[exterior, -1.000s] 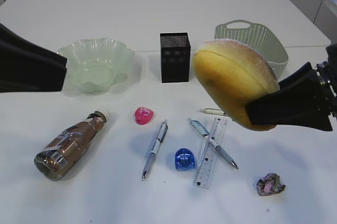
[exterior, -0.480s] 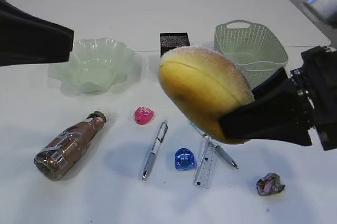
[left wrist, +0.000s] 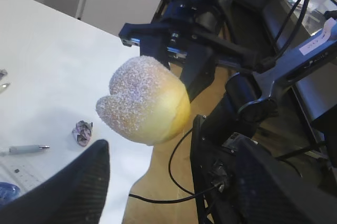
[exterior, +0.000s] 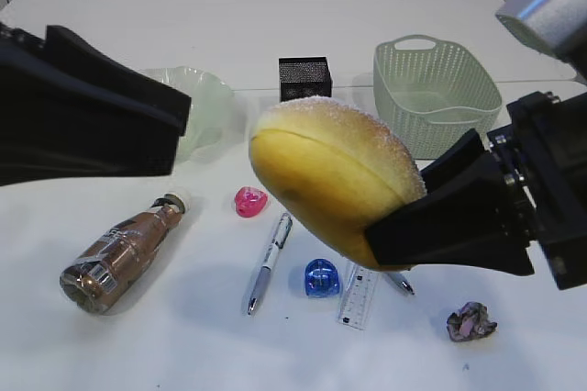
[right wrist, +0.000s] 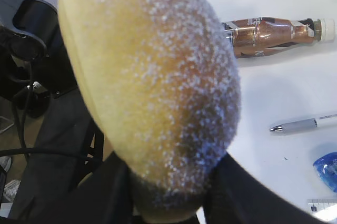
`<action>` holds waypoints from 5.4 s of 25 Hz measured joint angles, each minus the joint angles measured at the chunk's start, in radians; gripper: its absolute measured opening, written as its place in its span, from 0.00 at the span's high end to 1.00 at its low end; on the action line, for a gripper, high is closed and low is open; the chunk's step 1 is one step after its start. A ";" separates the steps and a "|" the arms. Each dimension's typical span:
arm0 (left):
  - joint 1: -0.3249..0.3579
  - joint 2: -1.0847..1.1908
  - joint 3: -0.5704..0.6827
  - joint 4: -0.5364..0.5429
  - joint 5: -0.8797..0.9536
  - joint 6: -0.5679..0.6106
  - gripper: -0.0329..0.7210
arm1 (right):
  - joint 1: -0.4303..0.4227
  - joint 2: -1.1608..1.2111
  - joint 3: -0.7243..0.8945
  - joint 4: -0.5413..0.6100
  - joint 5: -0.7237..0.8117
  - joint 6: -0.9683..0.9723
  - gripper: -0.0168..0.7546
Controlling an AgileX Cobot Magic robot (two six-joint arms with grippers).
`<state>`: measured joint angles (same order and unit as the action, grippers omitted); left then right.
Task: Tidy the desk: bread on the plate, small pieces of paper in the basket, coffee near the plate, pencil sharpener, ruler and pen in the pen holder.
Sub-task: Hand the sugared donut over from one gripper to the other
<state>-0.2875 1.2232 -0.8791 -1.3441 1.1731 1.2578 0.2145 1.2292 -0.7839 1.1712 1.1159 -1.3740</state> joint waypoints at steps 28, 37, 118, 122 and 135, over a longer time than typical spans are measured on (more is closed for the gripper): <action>-0.153 0.218 -0.092 -0.090 -0.095 0.063 0.24 | 0.002 0.018 0.001 0.014 -0.006 -0.002 0.60; -0.157 0.229 -0.092 -0.090 -0.078 0.063 0.24 | 0.002 0.019 0.001 0.018 0.009 -0.002 0.60; -0.153 0.231 -0.094 -0.134 -0.041 0.007 0.67 | 0.002 0.019 0.006 0.055 0.024 0.019 0.31; -0.151 0.231 -0.094 -0.128 -0.041 0.007 0.67 | 0.002 0.019 0.006 0.048 0.016 0.027 0.30; 0.017 0.188 -0.094 -0.105 -0.002 0.004 0.67 | 0.002 0.019 0.006 0.051 -0.031 0.033 0.30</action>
<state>-0.2703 1.4109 -0.9728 -1.4493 1.1716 1.2623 0.2167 1.2483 -0.7780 1.2218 1.0846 -1.3406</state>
